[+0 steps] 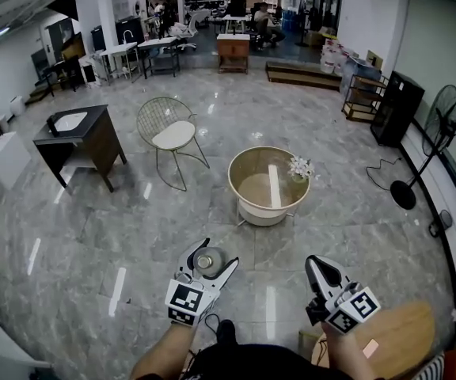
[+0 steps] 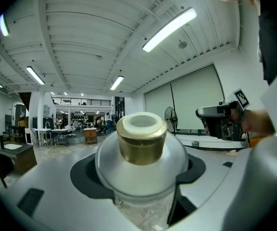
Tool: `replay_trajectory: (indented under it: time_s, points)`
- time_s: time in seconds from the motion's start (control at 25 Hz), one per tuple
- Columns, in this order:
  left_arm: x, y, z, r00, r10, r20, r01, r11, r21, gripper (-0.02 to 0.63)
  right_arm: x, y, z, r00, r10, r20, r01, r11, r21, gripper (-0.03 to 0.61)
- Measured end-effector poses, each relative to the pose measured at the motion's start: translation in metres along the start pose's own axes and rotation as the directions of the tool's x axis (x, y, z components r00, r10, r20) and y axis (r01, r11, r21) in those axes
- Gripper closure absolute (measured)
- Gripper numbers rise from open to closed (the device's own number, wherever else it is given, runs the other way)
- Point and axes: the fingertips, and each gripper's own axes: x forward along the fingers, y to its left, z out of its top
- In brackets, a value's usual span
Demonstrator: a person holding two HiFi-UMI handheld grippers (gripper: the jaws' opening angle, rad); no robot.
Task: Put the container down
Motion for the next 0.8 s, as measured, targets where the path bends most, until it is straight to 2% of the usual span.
replay_trajectory:
  time_s: [0.32,0.8]
  points:
    - [0.025,0.082,-0.011,1.0,-0.007,-0.016,0.008,1.0,0.011,0.268,0.087,-0.006,-0.015,1.0,0.017,-0.001,-0.016,1.0,0.012,0.563]
    - [0.056,0.153,-0.029,0.998,0.009,-0.058,-0.011,0.999,-0.04,0.268,0.158,-0.043,-0.033,1.0,0.017,-0.005,-0.016,0.996,0.089,0.563]
